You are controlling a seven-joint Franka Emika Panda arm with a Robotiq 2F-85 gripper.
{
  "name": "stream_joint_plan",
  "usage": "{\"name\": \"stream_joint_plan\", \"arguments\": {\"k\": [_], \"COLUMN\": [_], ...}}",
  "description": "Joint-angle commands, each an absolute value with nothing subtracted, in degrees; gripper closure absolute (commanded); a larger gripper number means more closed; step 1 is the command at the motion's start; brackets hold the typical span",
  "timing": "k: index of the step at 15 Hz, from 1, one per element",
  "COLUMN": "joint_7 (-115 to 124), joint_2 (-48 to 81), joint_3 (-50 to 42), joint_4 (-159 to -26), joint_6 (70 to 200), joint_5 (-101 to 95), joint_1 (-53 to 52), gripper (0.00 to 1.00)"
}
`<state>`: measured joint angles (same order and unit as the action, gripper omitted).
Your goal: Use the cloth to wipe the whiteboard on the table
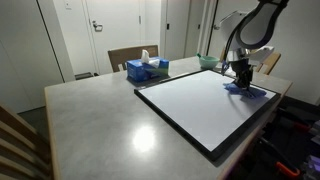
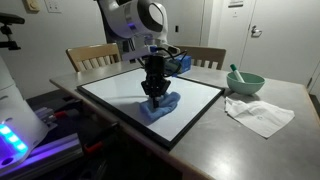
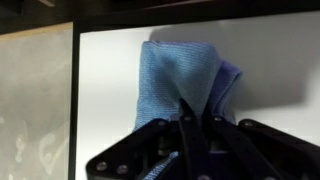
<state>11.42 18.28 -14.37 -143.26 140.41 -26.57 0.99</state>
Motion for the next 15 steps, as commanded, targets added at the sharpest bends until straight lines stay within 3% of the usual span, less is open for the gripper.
{"name": "stream_joint_plan", "arguments": {"k": [1, 15], "joint_7": [10.7, -0.5], "joint_2": [22.9, 28.5], "joint_3": [-15.7, -17.8], "joint_4": [-142.4, -136.3], "joint_6": [142.0, 143.1], "joint_5": [-27.5, -26.4], "joint_1": [3.6, 11.2], "gripper": [0.98, 0.98]}}
